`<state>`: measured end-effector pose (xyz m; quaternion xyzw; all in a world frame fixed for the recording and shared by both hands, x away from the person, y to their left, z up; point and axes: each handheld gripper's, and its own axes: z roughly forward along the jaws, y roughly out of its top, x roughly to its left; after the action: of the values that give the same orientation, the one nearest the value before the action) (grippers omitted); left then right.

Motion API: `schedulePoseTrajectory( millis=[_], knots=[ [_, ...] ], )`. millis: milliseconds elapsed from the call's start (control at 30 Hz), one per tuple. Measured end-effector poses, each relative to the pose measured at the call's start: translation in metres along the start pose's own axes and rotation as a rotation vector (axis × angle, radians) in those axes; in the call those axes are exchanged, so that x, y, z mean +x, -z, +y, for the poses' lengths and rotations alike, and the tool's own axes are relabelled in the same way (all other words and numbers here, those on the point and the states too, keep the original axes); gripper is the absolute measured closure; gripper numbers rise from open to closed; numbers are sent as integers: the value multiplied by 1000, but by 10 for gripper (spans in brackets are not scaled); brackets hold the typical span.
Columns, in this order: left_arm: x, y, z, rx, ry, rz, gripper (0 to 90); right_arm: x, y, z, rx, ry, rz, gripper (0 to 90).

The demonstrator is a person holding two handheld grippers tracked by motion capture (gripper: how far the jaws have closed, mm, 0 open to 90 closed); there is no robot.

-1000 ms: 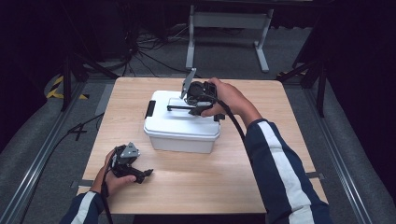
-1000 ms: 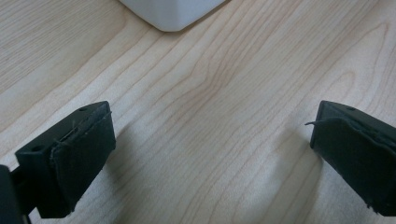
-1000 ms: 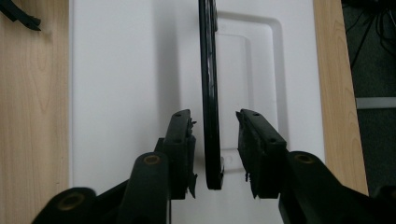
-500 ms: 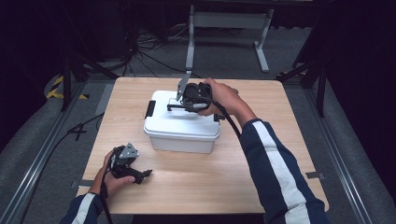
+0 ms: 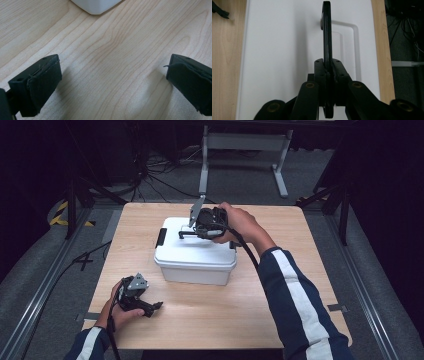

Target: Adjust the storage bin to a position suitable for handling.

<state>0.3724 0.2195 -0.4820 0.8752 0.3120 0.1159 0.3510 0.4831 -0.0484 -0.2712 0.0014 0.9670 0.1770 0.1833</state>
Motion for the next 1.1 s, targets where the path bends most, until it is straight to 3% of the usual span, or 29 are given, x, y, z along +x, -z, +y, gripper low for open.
schedulePoseTrajectory(
  millis=[633,1100],
  knots=[
    [0,0,0,0,0,0,4,-2,27,-8,-60,-4,-28,842],
    [0,0,0,3,-1,1,4,2,49,-25,-86,-15,-46,838]
  ],
)
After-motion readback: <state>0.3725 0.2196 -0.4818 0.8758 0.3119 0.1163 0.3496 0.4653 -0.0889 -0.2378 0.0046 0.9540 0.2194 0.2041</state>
